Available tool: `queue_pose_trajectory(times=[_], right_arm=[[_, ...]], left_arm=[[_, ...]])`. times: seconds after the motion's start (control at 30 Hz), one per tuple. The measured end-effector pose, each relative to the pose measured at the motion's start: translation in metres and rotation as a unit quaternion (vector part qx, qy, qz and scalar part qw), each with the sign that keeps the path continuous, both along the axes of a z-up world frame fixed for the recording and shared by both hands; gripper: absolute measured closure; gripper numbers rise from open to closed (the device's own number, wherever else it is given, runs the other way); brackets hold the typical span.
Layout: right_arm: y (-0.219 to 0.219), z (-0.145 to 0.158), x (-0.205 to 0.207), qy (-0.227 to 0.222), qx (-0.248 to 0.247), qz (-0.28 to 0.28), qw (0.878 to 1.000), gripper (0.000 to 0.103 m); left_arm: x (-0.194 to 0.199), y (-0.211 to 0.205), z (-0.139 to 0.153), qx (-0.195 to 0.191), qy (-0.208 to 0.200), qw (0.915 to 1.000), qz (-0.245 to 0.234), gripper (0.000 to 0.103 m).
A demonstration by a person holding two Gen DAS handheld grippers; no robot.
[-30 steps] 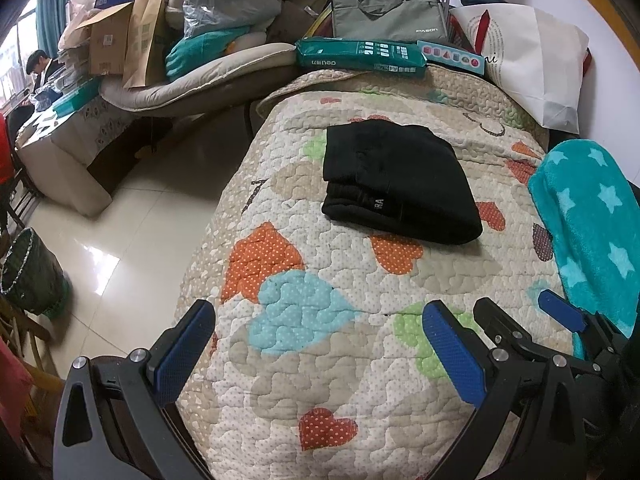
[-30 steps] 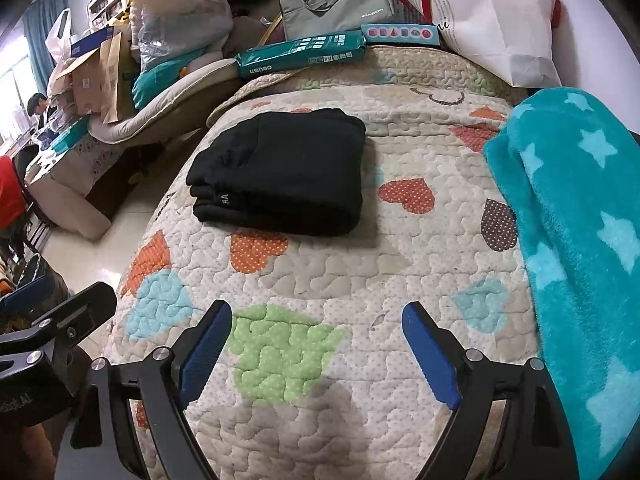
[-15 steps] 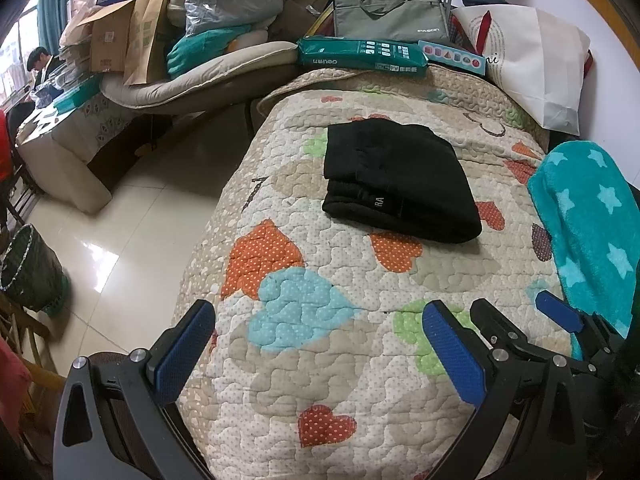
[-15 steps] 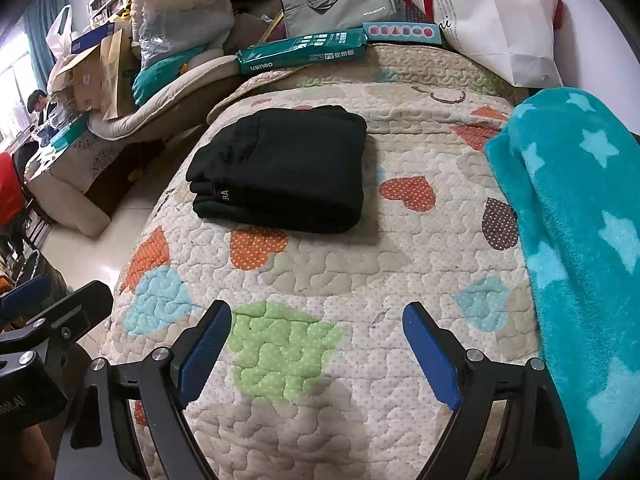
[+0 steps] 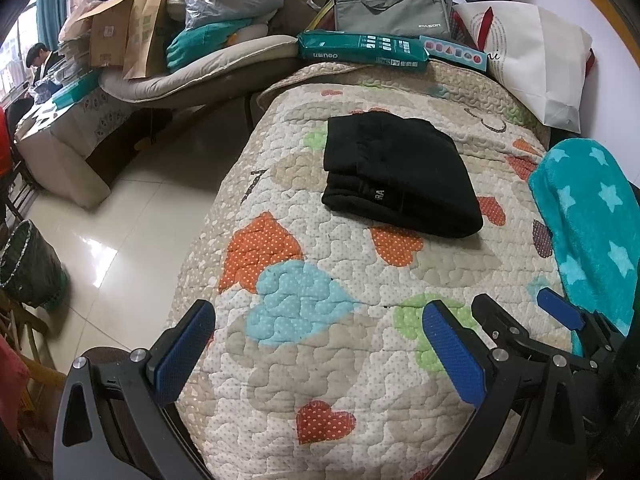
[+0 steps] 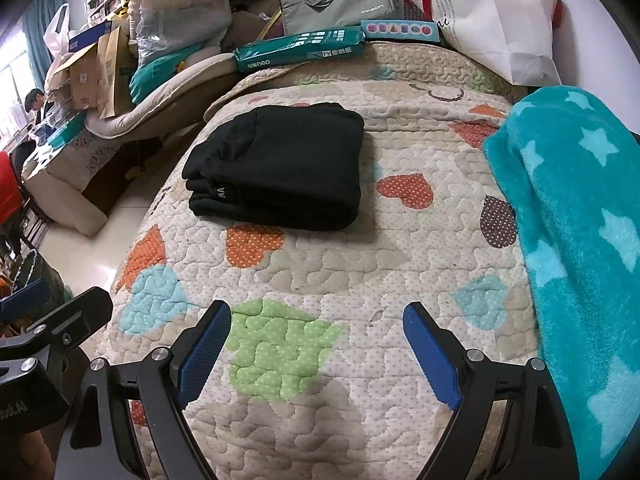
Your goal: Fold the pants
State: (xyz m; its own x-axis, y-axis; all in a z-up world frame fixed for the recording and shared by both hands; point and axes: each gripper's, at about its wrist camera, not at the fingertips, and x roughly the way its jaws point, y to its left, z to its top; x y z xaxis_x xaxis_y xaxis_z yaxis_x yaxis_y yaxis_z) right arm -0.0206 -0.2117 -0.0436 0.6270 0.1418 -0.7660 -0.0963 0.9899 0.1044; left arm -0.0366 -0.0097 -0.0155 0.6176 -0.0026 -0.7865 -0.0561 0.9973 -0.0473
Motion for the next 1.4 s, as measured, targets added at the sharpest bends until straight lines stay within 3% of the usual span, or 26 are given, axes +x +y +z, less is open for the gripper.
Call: queue_pose_trajectory(times=[1.4], right_arm=[[0.0066,-0.0054,0.0002,0.008,-0.012,0.011,1.000,0.010]], left_arm=[[-0.0024,-0.0011,-0.0073,-0.004,0.012,0.9999,-0.001,0.000]])
